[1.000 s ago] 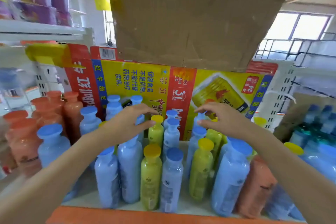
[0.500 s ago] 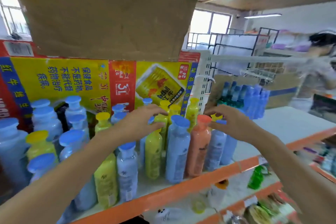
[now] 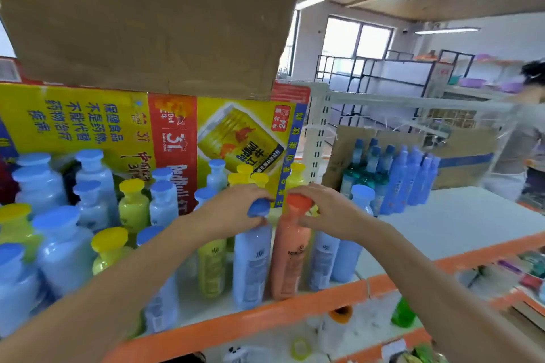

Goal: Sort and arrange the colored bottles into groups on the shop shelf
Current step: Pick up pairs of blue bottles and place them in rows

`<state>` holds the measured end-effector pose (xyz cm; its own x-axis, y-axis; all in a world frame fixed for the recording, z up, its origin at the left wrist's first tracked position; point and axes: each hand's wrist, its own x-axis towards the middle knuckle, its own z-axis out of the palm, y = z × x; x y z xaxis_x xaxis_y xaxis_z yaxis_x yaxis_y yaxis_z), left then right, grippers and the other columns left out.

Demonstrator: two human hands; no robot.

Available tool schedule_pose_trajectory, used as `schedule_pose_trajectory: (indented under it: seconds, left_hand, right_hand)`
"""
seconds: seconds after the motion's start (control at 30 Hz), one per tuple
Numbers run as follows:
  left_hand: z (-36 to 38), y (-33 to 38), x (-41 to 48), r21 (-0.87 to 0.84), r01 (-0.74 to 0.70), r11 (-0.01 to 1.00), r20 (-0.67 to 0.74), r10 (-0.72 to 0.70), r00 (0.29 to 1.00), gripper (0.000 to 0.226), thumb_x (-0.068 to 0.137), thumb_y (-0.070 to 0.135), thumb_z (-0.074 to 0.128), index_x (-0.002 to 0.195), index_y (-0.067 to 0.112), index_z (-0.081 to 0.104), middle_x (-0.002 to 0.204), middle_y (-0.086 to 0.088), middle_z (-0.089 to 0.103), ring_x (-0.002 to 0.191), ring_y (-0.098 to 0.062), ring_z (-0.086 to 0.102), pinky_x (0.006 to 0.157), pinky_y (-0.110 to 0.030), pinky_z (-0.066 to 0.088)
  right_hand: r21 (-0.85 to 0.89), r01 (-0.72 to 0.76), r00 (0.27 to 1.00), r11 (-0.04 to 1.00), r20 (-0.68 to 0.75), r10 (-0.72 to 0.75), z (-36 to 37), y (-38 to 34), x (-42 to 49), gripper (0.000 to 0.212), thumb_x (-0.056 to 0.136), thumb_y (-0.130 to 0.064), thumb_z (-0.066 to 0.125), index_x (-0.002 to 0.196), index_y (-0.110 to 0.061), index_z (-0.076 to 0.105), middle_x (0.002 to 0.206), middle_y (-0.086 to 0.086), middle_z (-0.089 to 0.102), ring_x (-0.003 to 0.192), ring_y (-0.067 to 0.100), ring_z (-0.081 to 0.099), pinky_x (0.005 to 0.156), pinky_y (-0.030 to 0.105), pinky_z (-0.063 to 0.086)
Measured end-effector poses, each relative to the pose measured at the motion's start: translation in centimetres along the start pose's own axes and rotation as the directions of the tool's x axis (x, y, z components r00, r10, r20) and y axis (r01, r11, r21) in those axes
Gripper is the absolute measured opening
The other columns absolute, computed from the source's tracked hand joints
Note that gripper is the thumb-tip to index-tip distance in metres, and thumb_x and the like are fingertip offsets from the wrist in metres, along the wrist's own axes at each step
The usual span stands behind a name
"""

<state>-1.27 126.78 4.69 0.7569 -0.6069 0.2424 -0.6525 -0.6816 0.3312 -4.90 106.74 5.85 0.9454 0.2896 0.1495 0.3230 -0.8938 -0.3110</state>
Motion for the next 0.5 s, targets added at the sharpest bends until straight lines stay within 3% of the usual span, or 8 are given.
schedule_pose_trajectory:
  seconds: [0.2, 0.37, 0.5]
  left_hand:
    - [0.1, 0.7, -0.4, -0.019, 0.119, 0.993, -0.061, -0.120, 0.991, 0.045, 0.083, 0.029, 0.064, 0.126, 0.021, 0.052, 0.125, 0.003, 0.054, 0.114, -0.014, 0.047, 0.082, -0.015, 0.030]
    - [0.7, 1.8, -1.0, 0.000, 0.216, 0.976, -0.073, -0.216, 0.974, 0.048, 0.085, 0.032, 0.062, 0.129, 0.021, 0.048, 0.126, -0.001, 0.051, 0.118, -0.017, 0.044, 0.098, -0.028, 0.034]
    - [0.8, 2.7, -1.6, -0.010, 0.265, 0.964, -0.128, -0.264, 0.956, 0.047, 0.085, 0.030, 0.064, 0.128, 0.018, 0.050, 0.124, -0.003, 0.052, 0.118, -0.019, 0.046, 0.098, -0.030, 0.036]
  right_hand:
    - [-0.028, 0.088, 0.995, 0.996, -0.045, -0.090, 0.9, 1.1, 1.8, 0.044, 0.085, -0.030, 0.061, 0.128, -0.030, 0.051, 0.123, -0.001, 0.054, 0.111, 0.020, 0.053, 0.090, 0.032, 0.042]
    - [-0.053, 0.180, 0.977, 0.982, -0.109, -0.185, 1.2, 0.9, 2.0, 0.042, 0.085, -0.022, 0.057, 0.126, -0.030, 0.055, 0.122, -0.002, 0.056, 0.114, 0.019, 0.051, 0.084, 0.026, 0.038]
    - [0.022, 0.260, 0.957, 0.965, -0.141, -0.254, 0.4, 0.6, 2.1, 0.042, 0.083, -0.021, 0.062, 0.124, -0.027, 0.058, 0.118, 0.000, 0.059, 0.111, 0.019, 0.053, 0.084, 0.025, 0.037]
